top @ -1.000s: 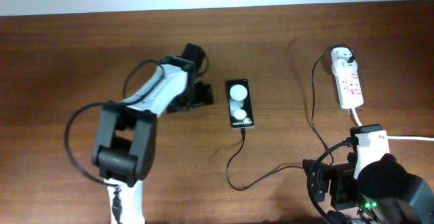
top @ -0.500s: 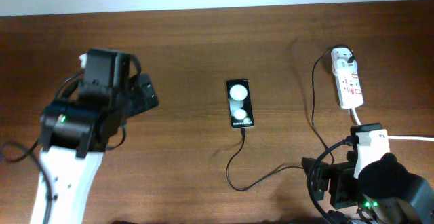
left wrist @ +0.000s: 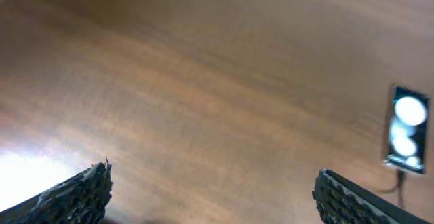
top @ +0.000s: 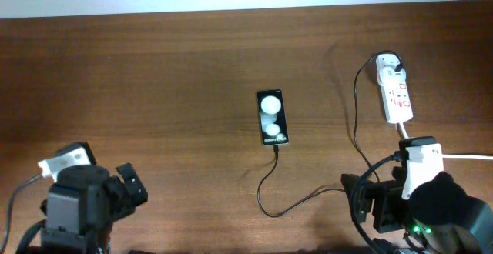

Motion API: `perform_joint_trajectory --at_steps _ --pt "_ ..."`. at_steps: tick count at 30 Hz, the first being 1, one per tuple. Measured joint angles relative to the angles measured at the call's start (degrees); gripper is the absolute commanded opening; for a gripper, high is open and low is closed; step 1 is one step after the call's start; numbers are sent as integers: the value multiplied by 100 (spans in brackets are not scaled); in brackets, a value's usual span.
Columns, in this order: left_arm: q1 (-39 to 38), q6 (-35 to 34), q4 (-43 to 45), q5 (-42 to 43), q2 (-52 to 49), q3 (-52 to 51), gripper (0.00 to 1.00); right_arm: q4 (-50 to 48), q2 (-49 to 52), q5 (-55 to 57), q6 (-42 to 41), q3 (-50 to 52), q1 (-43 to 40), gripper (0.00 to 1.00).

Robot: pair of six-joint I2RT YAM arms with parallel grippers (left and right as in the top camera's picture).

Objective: Plug charger to phone and switch on socket

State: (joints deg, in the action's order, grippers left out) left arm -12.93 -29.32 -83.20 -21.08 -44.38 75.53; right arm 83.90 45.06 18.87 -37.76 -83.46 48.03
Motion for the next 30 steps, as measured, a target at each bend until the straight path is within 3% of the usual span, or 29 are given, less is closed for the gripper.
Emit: perform_joint_trajectory --at_steps 6,13,16,24,30 --pt "0 0 -304 -20 -2 -468 99 -262 256 81 2 0 0 99" --pt "0 0 -365 -107 24 -472 99 -352 1346 122 -328 0 0 99" --pt "0 0 -378 -151 343 -474 99 -409 1528 127 -560 0 0 99" --pt "0 0 -402 -317 2358 -492 99 -555 1528 129 -669 0 0 99" --pt "0 0 -404 -321 2612 -494 99 -557 1528 127 -732 0 0 99"
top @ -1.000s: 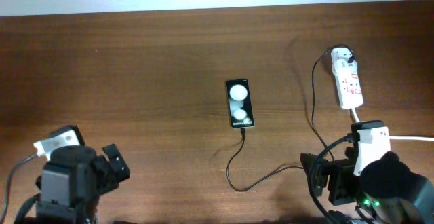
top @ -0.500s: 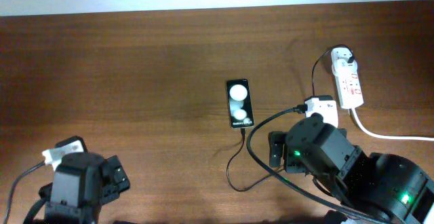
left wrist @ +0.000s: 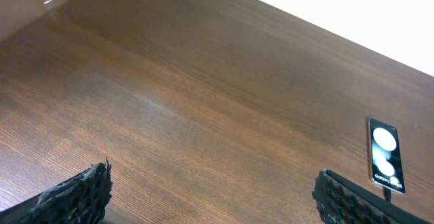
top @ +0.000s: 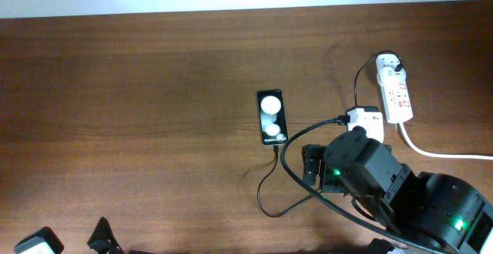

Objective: Plug charger to phone and switch on socket

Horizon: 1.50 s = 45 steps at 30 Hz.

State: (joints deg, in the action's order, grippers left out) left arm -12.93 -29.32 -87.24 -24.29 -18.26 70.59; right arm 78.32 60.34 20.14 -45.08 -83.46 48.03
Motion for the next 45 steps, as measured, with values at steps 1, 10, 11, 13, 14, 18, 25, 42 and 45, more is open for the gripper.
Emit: perform_joint_trajectory --at_steps 1,10,11,13,14,18,25,42,45 --pt "0 0 0 0 0 0 99 0 0 0 0 0 0 99" --pt "874 0 -35 50 22 -9 99 -127 0 0 0 0 0 99" --pt "920 0 -35 72 87 -20 99 -127 0 0 0 0 0 99" --pt "927 0 -31 114 444 -31 99 -131 0 2 4 0 0 99" --pt "927 0 -31 111 619 -31 99 -127 0 2 -2 0 0 99" --pt "927 0 -15 114 1528 -42 99 -129 0 2 -4 0 0 99" --pt "925 0 164 109 1768 13 99 -127 4 2 -2 0 0 99" --pt "925 -2 6378 48 1757 -5287 99 326 4 0 0 0 0 99" --pt "925 -2 6428 50 1757 -5517 99 330 4 -2 2 0 0 99"
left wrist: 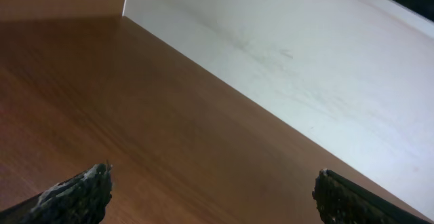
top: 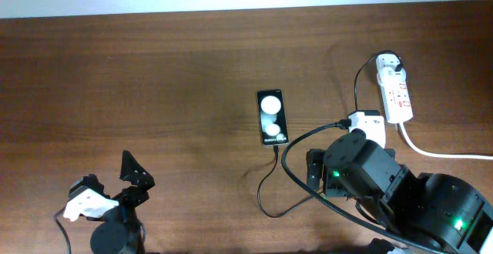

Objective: Plug charger to phone and switch on socket

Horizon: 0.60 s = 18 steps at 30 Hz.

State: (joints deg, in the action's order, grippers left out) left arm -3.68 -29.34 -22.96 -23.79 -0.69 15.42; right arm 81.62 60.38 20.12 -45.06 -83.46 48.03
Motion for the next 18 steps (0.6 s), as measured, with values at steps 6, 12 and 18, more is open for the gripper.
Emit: perform_joint_trajectory --at_steps 6,12,18 --pt "0 0 157 -2 0 -98 99 63 0 0 -2 0 0 99" --pt "0 219 1834 439 -2 -966 99 74 0 -7 -4 0 0 99" --pt "0 1342 1934 1460 -35 -1482 99 131 0 -22 -2 0 0 99"
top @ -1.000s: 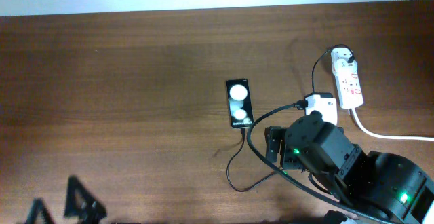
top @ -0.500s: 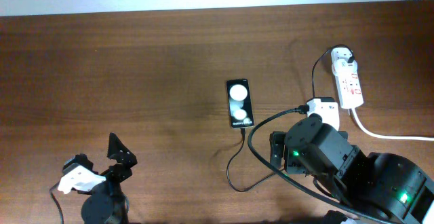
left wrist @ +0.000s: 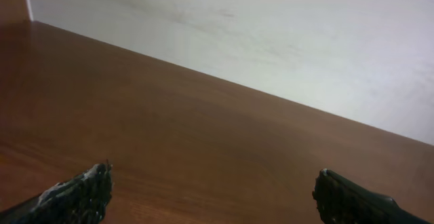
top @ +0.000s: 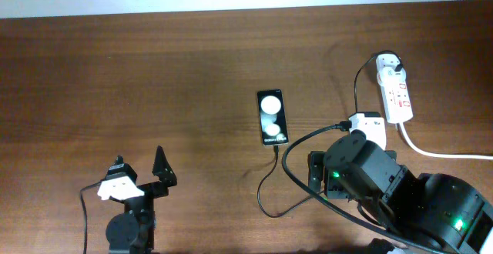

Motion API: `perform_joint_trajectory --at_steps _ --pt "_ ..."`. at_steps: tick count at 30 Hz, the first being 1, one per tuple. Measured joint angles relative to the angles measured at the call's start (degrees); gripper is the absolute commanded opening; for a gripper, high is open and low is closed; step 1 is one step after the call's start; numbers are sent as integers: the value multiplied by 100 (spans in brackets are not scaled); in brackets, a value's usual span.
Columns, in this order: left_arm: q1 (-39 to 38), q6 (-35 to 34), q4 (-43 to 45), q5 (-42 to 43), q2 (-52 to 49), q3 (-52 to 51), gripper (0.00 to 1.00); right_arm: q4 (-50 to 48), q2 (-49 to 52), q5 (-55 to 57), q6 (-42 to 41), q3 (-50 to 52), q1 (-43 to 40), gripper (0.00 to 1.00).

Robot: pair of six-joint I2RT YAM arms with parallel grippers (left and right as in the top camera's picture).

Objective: Plug charger to phone and switch on socket
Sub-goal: 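Raise the right gripper over the red switch beside the plug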

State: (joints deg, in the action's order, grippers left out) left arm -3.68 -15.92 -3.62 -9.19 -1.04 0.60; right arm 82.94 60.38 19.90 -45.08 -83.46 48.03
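Note:
The black phone (top: 272, 117) lies face up at mid-table. A black cable (top: 263, 194) meets its lower edge, loops toward the front and disappears under my right arm (top: 385, 200). At the far right lies the white power strip (top: 394, 92) with a plug in its top socket; its switch is too small to read. The right gripper (top: 314, 168) points left over the cable, and its jaws are hard to make out. My left gripper (top: 139, 162) stands open at the lower left, far from the phone. In the wrist view the left gripper (left wrist: 213, 175) holds nothing.
A white cord (top: 447, 154) runs off the right edge from the power strip. The brown table (left wrist: 203, 136) ends at a white wall (left wrist: 271, 34) along its far side. Bare wood lies between my left arm and the phone.
My left arm has shifted a little right and farther onto the table, and its camera has swung to face the far wall head on. The right arm, phone and cable stay put.
At first my left arm sat at the lower left and my right arm at the lower right below the power strip. Then the right arm stood over the cable near the phone and the left had dropped almost out of view. The left has since returned, gripper open throughout.

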Motion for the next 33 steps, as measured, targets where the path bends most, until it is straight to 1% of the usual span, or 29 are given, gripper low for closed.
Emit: perform_joint_trajectory --at_steps 3,5,9,10,12,13,14,15,17,22,24,26,29,30,33 --pt "0 713 -61 610 -9 0 99 0 0 -2 2 0 0 99" --pt "0 1207 -66 828 -9 0 99 -2 0 0 4 0 0 99" --pt "0 1537 -66 903 -9 0 99 -2 2 -2 -2 0 0 99" --pt "0 1563 -66 903 -9 0 99 -2 7 0 -2 0 0 94" --pt "0 1598 -66 905 -9 0 99 -9 114 -13 -11 0 0 67" --pt "0 1598 -66 905 -9 0 99 -11 208 -31 -7 0 0 45" --pt "0 1598 -66 905 -13 0 99 -20 343 -48 15 0 0 30" --pt "0 1600 -66 907 -20 0 99 -26 444 -90 -15 0 0 18" --pt "0 1600 -66 907 -20 0 99 -70 549 -157 -142 0 0 4" --pt "0 1600 -66 925 -24 0 99 -203 546 -101 -299 0 -31 4" --pt "0 1600 -66 925 -28 0 99 -214 546 -87 -306 -2 -345 4" --pt "0 1615 -66 929 -33 0 99 -195 551 -212 -317 -96 -1088 4" --pt "0 1617 -66 944 -37 0 99 -136 546 -621 -267 -223 -2588 4" --pt "0 1617 -66 946 -37 0 99 -125 549 -752 -227 -225 -2962 4" --pt "0 1617 -66 944 -37 0 99 -118 673 -1167 61 -236 -4533 4"
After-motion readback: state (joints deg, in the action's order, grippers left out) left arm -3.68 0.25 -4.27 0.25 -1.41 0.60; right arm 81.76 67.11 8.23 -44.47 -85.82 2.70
